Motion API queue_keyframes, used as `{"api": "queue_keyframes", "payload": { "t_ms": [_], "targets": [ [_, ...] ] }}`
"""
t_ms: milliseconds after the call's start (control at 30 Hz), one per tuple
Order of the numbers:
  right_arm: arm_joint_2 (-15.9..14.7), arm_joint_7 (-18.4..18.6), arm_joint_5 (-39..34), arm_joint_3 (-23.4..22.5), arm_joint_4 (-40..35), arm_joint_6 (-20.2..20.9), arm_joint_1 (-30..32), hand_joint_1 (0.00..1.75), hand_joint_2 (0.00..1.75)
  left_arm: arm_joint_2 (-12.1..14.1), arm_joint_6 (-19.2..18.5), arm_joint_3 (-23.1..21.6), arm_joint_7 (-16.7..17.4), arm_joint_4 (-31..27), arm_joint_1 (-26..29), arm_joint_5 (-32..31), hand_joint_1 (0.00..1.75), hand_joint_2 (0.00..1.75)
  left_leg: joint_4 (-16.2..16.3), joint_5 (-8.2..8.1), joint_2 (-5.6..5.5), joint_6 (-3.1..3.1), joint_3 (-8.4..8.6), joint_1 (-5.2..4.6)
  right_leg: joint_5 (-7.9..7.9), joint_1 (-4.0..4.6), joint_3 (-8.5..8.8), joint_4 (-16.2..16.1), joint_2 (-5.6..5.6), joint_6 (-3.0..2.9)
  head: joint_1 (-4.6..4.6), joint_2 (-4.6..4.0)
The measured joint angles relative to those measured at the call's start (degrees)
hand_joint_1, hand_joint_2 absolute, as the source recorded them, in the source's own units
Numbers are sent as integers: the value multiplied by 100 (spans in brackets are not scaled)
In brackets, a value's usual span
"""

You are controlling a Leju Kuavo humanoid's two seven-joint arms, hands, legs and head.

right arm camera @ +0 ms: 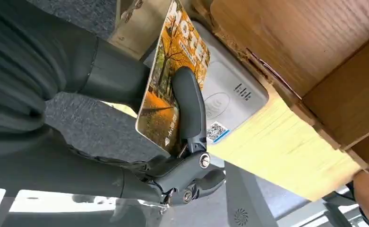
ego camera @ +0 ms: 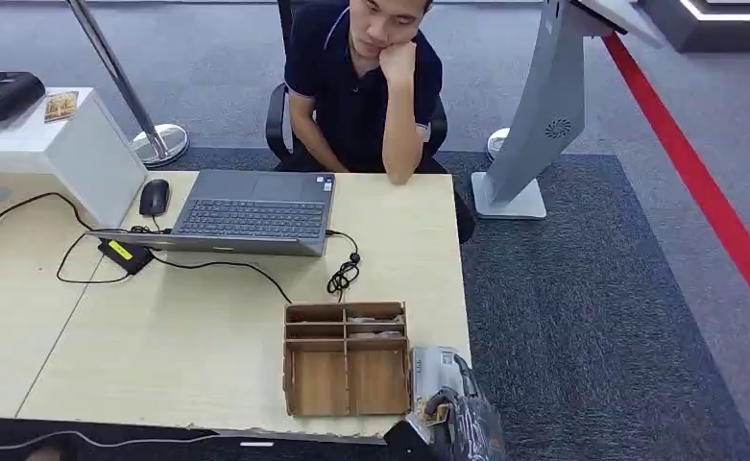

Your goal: Pass the card to the sensor for recognition and then transmit it.

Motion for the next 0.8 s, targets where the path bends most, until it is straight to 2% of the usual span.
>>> {"api": "queue_keyframes", "payload": {
  "t_ms": [200, 333, 500, 667, 800],
  "targets": [
    [-20, -46, 147, 22, 0, 0, -9, 175, 175, 0, 0, -17, 0, 0, 1, 144, 0, 0, 0, 0, 0, 0, 0, 0, 0, 0, 0, 0, 0, 0, 0, 0],
    [-11, -242, 439, -28, -50, -4, -5, 175, 175, 0, 0, -55, 11, 0, 2, 295, 0, 0, 0, 0, 0, 0, 0, 0, 0, 0, 0, 0, 0, 0, 0, 0],
    [149, -729, 723, -365, -269, -11, 27, 175, 175, 2, -2, -155, 31, 0, 6, 470, 0, 0, 0, 0, 0, 0, 0, 0, 0, 0, 0, 0, 0, 0, 0, 2],
    [502, -1453, 739, -944, -583, -11, 26, 175, 175, 0, -15, -304, 42, 0, 14, 651, 0, 0, 0, 1, 0, -1, 1, 1, 1, 1, 1, 0, 0, 0, 0, 0],
    [806, -1760, 771, -1292, -817, -11, -46, 175, 175, 2, -24, -450, 103, 0, 17, 747, 0, 0, 0, 1, 0, -1, 2, 0, 1, 1, 2, 0, 0, 0, 0, 0]
  ]
}}
